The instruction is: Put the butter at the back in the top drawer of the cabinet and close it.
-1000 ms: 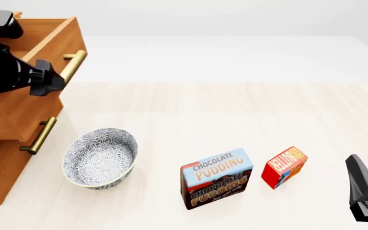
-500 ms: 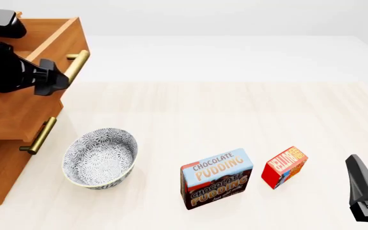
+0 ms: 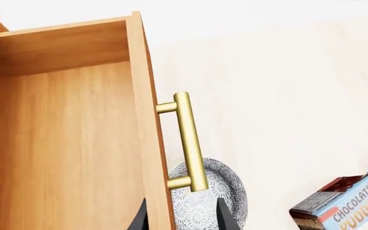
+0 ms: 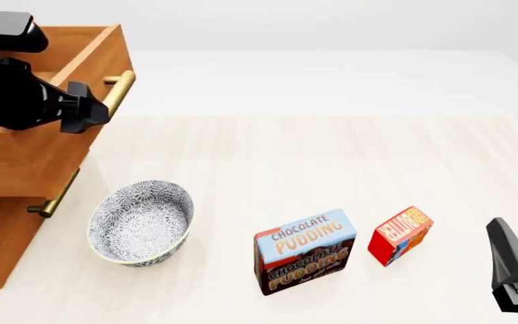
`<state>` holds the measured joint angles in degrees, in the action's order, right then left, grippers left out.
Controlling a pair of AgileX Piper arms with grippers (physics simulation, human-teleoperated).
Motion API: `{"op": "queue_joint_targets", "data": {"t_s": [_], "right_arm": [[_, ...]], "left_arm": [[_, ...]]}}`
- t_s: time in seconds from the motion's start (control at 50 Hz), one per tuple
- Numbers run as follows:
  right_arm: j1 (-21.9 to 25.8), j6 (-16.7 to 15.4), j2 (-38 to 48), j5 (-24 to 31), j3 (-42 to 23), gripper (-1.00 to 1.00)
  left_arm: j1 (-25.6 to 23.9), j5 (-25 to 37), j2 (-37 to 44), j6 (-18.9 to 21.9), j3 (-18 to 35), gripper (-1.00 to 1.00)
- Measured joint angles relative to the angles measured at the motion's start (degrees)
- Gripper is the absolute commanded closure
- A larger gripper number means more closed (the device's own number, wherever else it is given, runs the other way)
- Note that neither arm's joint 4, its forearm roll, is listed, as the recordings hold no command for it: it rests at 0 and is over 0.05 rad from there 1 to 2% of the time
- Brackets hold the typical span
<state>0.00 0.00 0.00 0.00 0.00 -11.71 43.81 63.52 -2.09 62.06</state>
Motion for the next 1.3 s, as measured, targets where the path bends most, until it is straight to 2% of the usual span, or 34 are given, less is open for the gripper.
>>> {"op": "queue_joint_targets", "data": {"t_s": [1.3], "right_arm": [[0.00, 0.00, 0.00, 0.00, 0.00, -1.00]], "left_arm": [[-8.37, -5.03, 1.88, -4.25, 0.04, -1.00]]}}
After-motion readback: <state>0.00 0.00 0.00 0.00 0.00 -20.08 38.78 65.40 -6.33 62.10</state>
